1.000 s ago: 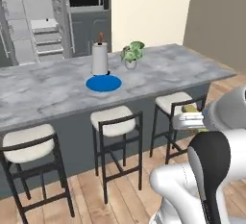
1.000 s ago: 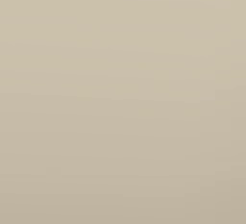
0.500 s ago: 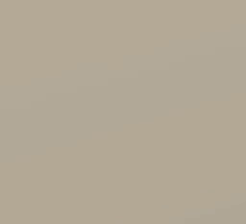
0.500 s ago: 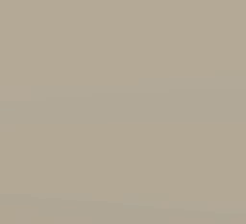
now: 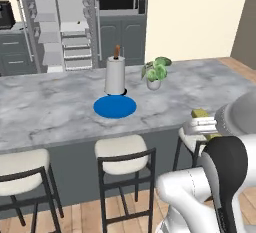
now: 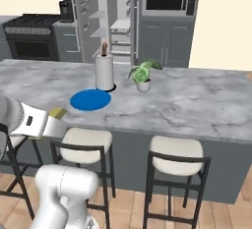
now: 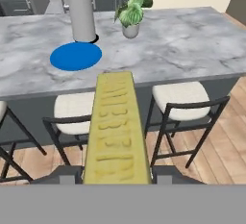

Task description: Retrieve the butter from the fridge and place it on a plate on the dining table. Then retrieve the butter knife by the fridge and place it near the plate.

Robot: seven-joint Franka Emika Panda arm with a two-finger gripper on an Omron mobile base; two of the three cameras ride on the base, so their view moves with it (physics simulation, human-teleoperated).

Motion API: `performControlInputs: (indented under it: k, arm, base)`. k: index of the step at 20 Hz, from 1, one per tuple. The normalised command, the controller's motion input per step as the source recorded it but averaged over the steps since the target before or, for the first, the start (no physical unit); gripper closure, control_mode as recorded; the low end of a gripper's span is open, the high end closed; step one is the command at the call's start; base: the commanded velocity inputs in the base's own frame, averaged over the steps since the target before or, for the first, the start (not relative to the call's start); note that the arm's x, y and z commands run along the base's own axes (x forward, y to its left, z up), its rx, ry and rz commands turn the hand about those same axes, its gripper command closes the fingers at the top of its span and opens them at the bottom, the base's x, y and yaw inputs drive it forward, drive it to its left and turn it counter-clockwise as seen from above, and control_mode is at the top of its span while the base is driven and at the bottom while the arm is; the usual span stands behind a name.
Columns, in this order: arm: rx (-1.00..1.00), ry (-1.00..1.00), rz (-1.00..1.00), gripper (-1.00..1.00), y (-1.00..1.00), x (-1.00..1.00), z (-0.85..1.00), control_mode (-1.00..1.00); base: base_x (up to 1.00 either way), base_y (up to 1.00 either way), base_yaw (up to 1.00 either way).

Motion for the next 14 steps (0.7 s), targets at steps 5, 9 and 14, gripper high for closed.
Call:
performControlInputs:
  k: [5,9,14]
  arm:
    - [0.0,0.0,0.0,1.0,0.0,0.0,0.0,1.0]
    - [0.0,0.0,0.0,1.0,0.0,0.0,0.0,1.0]
    - [0.0,0.0,0.0,1.0,0.0,0.0,0.0,1.0]
  base:
    - [0.7,0.21,-0.07]
    - [0.55,0.31,-0.02]
    - [0.38,0.49,0.0]
